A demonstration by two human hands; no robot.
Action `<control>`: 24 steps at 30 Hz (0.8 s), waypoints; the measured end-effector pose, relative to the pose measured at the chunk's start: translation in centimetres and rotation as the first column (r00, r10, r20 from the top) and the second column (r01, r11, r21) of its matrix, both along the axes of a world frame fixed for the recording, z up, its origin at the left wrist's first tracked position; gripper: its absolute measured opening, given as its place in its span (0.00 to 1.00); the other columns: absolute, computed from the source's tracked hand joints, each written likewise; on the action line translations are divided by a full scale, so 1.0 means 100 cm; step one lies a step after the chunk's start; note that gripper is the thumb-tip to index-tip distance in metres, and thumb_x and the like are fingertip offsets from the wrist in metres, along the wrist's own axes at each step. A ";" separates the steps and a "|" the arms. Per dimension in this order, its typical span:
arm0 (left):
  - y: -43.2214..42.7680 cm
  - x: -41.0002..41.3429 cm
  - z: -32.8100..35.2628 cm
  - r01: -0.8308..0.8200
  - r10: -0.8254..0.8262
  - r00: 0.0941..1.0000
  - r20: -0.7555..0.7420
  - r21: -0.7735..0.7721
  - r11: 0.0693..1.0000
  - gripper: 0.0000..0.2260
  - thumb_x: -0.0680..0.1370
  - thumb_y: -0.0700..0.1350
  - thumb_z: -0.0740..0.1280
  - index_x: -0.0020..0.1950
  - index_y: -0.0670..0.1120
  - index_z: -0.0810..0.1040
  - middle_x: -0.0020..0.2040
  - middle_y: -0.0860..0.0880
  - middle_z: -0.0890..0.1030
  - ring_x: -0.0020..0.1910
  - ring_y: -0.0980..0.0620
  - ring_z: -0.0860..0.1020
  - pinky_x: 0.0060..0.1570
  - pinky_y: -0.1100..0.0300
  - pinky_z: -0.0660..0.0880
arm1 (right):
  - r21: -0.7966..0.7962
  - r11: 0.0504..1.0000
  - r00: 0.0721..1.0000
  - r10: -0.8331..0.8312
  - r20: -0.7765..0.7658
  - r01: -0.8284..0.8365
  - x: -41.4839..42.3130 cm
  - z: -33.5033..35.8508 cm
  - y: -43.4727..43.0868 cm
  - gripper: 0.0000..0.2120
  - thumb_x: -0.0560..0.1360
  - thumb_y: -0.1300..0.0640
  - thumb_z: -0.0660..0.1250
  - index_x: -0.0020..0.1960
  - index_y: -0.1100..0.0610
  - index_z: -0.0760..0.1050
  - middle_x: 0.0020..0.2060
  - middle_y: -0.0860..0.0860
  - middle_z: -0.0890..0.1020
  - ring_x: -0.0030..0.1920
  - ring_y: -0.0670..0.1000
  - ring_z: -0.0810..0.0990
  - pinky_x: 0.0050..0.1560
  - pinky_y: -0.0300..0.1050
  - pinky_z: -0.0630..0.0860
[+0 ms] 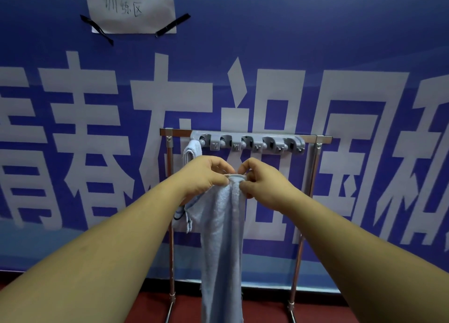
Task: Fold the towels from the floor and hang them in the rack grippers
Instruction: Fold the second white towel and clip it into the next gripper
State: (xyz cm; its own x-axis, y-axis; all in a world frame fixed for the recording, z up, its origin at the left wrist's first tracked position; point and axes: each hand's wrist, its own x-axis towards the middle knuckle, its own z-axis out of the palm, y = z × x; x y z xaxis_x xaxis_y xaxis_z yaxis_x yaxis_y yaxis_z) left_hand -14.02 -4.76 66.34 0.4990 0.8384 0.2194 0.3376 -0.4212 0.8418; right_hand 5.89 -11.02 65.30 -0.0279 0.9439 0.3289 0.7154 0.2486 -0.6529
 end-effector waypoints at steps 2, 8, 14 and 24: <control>0.000 0.001 -0.001 0.006 -0.006 1.000 0.009 0.003 1.000 0.12 0.77 0.37 0.75 0.56 0.51 0.87 0.53 0.52 0.88 0.57 0.54 0.85 0.57 0.57 0.79 | 0.000 1.000 1.000 -0.003 0.014 0.003 0.000 0.000 -0.001 0.07 0.80 0.59 0.69 0.54 0.48 0.75 0.44 0.51 0.85 0.45 0.51 0.86 0.52 0.57 0.85; 0.000 -0.007 -0.015 0.015 -0.016 1.000 -0.007 -0.057 0.998 0.12 0.76 0.42 0.78 0.57 0.54 0.87 0.55 0.52 0.88 0.60 0.51 0.84 0.62 0.51 0.79 | 0.004 0.999 0.999 -0.038 0.000 0.038 0.002 0.000 -0.002 0.06 0.80 0.60 0.67 0.54 0.50 0.76 0.45 0.51 0.86 0.45 0.52 0.86 0.52 0.58 0.85; -0.003 -0.036 -0.050 0.031 -0.072 0.976 -0.205 -0.199 0.980 0.18 0.73 0.35 0.78 0.61 0.48 0.83 0.49 0.46 0.88 0.43 0.53 0.86 0.44 0.61 0.82 | -0.002 0.997 0.997 -0.079 0.012 0.079 -0.003 -0.012 -0.001 0.05 0.81 0.58 0.67 0.53 0.49 0.77 0.45 0.49 0.85 0.47 0.52 0.85 0.53 0.58 0.84; 0.020 -0.049 -0.035 -0.256 0.257 0.965 -0.059 0.021 0.966 0.06 0.77 0.38 0.73 0.49 0.49 0.86 0.48 0.45 0.88 0.48 0.45 0.86 0.53 0.41 0.85 | -0.009 0.988 0.986 -0.153 0.067 0.154 0.024 -0.001 -0.001 0.05 0.83 0.58 0.67 0.58 0.53 0.80 0.45 0.51 0.86 0.45 0.50 0.86 0.53 0.53 0.86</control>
State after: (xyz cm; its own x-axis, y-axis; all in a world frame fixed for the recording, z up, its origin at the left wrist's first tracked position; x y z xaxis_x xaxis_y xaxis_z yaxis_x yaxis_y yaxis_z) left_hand -18.87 -2.78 62.81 0.2803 0.9373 0.2071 0.4860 -0.3247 0.8114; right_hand 8.33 -11.09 65.20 0.0963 0.9433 0.3177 0.7857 0.1239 -0.6061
